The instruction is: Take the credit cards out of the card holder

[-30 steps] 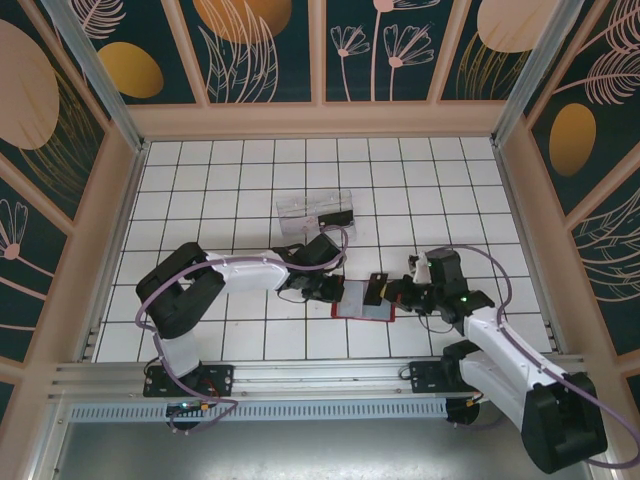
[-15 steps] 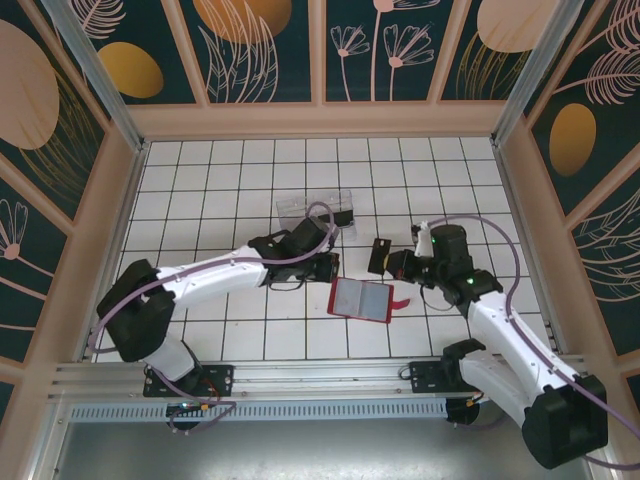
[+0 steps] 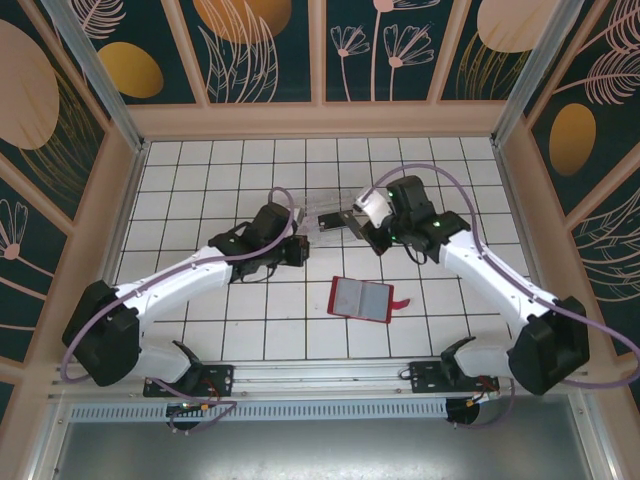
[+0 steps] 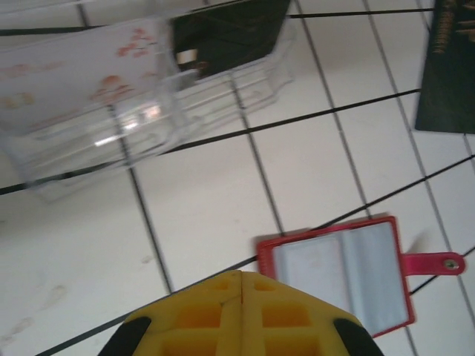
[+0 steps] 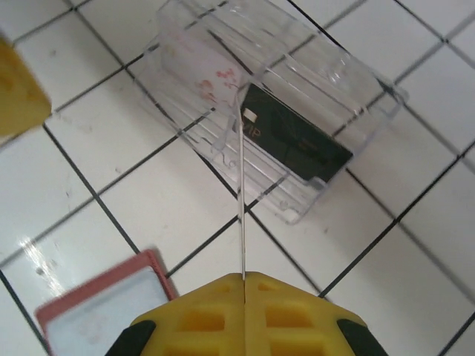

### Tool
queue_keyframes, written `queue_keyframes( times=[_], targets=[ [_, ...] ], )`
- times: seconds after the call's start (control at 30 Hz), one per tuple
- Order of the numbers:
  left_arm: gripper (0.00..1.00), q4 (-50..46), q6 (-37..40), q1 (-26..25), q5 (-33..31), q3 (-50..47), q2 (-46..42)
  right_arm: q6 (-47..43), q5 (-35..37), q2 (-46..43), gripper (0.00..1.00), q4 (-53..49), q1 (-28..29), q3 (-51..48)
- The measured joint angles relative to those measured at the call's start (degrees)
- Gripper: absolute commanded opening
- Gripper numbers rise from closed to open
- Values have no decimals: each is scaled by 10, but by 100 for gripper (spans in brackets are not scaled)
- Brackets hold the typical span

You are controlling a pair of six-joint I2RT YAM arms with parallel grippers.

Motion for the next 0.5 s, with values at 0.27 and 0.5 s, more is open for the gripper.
queue_keyframes(
  times=[0.27, 0.5],
  targets=[
    [0, -26, 73, 78, -42, -10, -36, -285, 97, 83, 0, -85, 68, 85],
    [0, -50, 147, 92, -126, -6, -36, -415, 185, 165, 0, -118, 78, 120]
  ],
)
